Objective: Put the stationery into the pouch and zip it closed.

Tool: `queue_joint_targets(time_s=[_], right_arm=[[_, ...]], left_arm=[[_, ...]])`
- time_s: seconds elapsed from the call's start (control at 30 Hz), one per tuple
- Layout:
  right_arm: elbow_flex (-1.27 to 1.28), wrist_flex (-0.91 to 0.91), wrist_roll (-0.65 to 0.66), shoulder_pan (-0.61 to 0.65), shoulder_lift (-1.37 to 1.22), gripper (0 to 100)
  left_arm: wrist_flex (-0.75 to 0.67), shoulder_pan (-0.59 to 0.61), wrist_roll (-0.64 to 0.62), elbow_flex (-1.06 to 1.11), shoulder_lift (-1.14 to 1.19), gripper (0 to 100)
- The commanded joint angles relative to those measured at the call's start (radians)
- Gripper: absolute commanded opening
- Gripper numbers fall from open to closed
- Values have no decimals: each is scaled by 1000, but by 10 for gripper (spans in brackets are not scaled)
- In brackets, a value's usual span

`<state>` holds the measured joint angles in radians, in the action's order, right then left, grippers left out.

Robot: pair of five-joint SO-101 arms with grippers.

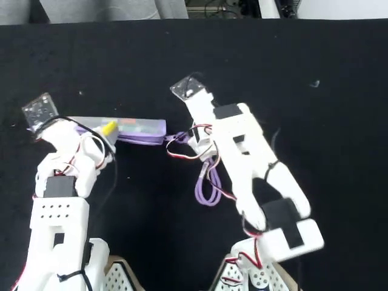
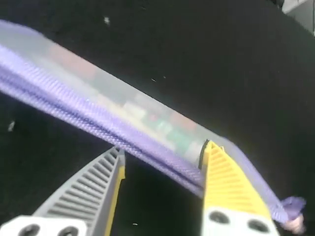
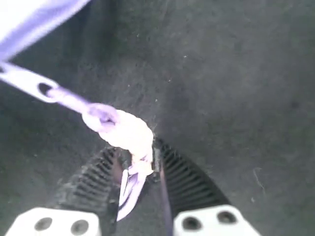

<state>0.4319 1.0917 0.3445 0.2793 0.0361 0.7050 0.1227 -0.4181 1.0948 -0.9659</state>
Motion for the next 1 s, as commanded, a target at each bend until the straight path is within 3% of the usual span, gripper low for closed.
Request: queue_joint_targets(time_s=[0.0,0.43,0.77,0.97], right_arm=[[-7,23,-9,38,134,11],[-10,57,-58,114,300,11],[-139,103,-60,110,421,11],[-305,166,-112,112,424,11]], left_arm=[[-25,-61,49,-16,-11,256],[-21,-265,43,-24,-11,261],[38,-114,41,-16,-176,257],[40,-136,41,90,-411,257]])
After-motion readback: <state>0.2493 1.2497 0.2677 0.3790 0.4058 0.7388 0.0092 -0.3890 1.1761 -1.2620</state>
